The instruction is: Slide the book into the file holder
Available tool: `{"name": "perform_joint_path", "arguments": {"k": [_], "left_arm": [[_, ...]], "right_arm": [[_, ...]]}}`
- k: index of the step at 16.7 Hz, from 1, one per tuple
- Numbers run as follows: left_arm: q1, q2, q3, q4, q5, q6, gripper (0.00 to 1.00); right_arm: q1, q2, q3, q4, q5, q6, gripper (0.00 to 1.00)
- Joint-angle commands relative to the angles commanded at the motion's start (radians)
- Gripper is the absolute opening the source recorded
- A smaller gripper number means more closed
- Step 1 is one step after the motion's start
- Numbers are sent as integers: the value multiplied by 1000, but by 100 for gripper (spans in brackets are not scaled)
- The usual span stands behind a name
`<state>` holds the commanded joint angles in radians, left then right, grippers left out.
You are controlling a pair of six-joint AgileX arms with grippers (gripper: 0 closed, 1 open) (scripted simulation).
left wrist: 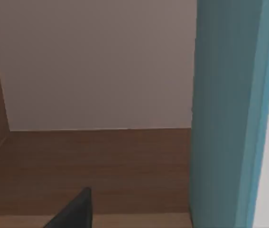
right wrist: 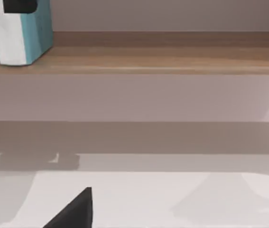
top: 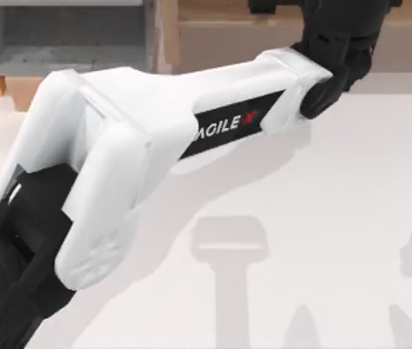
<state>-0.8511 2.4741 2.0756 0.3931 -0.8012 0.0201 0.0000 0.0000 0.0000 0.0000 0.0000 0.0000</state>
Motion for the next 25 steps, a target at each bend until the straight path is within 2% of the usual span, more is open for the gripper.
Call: {"name": "perform_joint_path", "arguments": {"k": [4, 11, 18, 23, 25], "left_arm": [[-19, 122, 153, -1, -21, -8, 100], [-15, 135, 169, -4, -20, -9, 100], [2, 221, 334, -84, 0, -11, 100], [5, 232, 354, -94, 3, -12, 100], [5, 232, 354, -94, 3, -12, 85]], "right_arm": [[0, 0, 0, 0, 0, 0, 100], [0, 0, 0, 0, 0, 0, 100], [0, 0, 0, 0, 0, 0, 100], [0, 0, 0, 0, 0, 0, 100], [0, 0, 0, 0, 0, 0, 100]]}}
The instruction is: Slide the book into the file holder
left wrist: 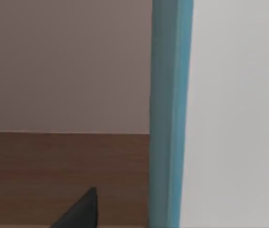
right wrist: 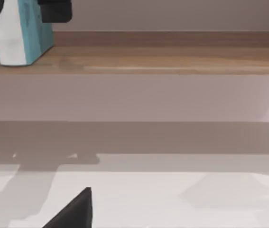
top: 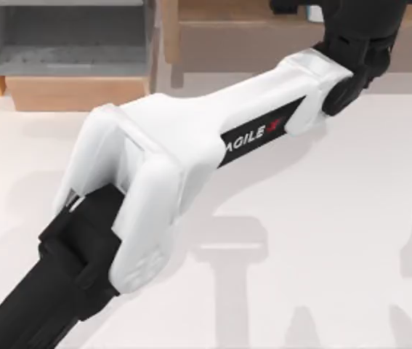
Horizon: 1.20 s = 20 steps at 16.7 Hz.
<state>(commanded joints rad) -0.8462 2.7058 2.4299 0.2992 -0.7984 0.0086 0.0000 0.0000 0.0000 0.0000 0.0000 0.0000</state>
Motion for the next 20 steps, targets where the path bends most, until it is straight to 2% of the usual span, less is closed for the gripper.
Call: {"name": "perform_joint_path", "arguments": {"k": [11, 20], "left_arm": [[0, 0, 0, 0, 0, 0, 2], [-5, -1, 0, 0, 0, 1, 0]], "right_arm": [[0, 0, 0, 0, 0, 0, 100], [0, 0, 0, 0, 0, 0, 100]]}}
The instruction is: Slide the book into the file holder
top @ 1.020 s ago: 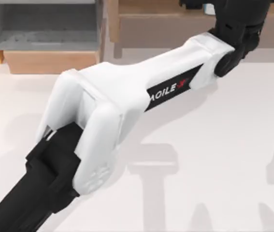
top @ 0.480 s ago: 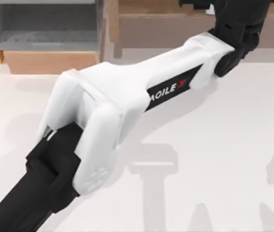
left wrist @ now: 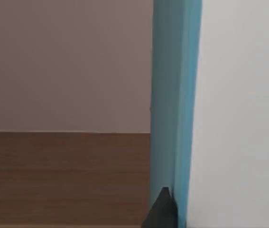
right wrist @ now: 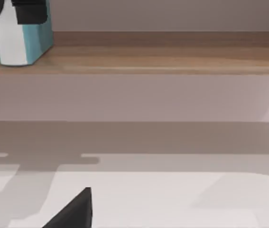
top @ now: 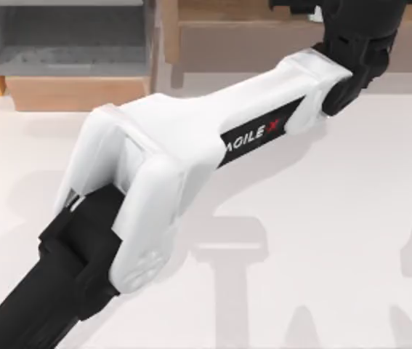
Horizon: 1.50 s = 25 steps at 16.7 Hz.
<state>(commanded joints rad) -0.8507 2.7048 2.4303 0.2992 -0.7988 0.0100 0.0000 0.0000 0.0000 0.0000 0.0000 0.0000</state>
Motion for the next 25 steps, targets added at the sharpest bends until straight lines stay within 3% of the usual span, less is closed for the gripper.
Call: {"name": "perform_joint_path", "arguments": {"k": [8, 13, 18, 25], "left_arm": [[0, -1, 58, -58, 0, 0, 0], [-14, -37, -1, -29, -12, 35, 0], [-85, -206, -293, 81, -59, 196, 0], [-139, -566, -963, 264, -76, 558, 0]], "right_arm": [[0, 0, 0, 0, 0, 0, 100], [0, 0, 0, 0, 0, 0, 100], [0, 0, 0, 0, 0, 0, 100], [0, 0, 0, 0, 0, 0, 100]]}}
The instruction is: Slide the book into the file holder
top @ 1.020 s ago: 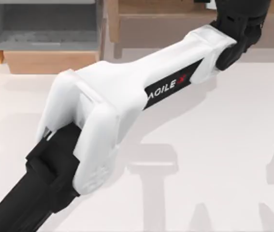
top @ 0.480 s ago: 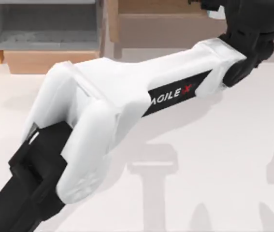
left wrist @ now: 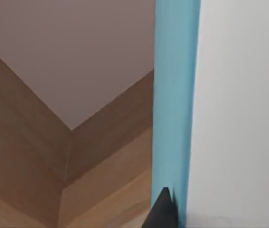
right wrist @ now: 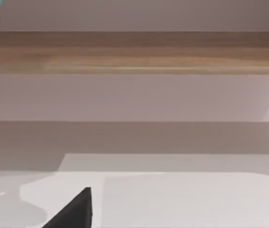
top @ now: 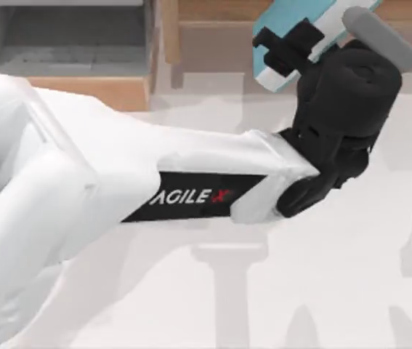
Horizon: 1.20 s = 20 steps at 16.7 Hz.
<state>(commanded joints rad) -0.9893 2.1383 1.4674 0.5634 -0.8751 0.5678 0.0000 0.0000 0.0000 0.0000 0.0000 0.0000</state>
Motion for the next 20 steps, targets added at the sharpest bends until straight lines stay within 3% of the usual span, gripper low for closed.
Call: {"name": "perform_joint_path", "arguments": {"k": [5, 10, 14, 20], "left_arm": [[97, -226, -486, 94, 82, 302, 0], [302, -395, -785, 152, 242, 588, 0], [503, -456, -837, 186, 418, 774, 0], [730, -397, -743, 190, 669, 944, 0]], "right_arm": [[0, 0, 0, 0, 0, 0, 100], [0, 0, 0, 0, 0, 0, 100], [0, 0, 0, 0, 0, 0, 100], [0, 0, 0, 0, 0, 0, 100]]}}
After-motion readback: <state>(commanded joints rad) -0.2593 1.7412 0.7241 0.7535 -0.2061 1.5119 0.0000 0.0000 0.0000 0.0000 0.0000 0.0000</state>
